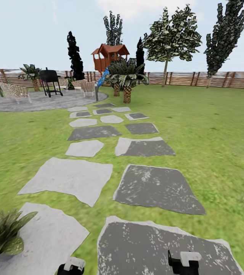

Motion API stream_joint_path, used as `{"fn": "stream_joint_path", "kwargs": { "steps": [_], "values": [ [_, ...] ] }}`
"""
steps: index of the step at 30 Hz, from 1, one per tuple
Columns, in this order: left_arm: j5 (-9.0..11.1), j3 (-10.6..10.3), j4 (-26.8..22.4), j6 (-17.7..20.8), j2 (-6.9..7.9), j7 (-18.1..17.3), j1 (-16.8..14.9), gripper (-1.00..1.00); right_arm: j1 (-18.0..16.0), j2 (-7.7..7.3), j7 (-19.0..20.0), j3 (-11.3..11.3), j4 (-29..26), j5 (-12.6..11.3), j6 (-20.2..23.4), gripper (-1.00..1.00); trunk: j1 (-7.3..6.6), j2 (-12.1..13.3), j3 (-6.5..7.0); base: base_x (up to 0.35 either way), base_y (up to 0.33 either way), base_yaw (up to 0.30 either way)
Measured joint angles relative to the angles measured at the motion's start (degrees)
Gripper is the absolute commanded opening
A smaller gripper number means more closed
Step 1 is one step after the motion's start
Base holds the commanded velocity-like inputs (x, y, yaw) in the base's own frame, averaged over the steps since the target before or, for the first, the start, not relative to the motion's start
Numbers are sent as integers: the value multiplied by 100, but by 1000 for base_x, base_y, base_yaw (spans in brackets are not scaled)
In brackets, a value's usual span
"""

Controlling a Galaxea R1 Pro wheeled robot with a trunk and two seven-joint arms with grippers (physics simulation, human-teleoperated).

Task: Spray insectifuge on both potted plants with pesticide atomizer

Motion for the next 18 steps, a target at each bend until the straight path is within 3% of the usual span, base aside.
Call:
{"fn": "stream_joint_path", "kwargs": {
  "steps": [4,9,18],
  "values": [
    [6,15,1,7,24,76,0,-100,0,-12,14,4,0,22,0,100,0,0,0,336,0,-3],
    [7,5,1,1,15,542,0,-100,0,-34,10,2,0,35,-1,100,0,0,0,340,-13,0],
    [14,17,-8,8,32,565,1,-100,0,-18,-13,6,191,6,-2,100,0,0,0,339,-128,0]
  ]
}}
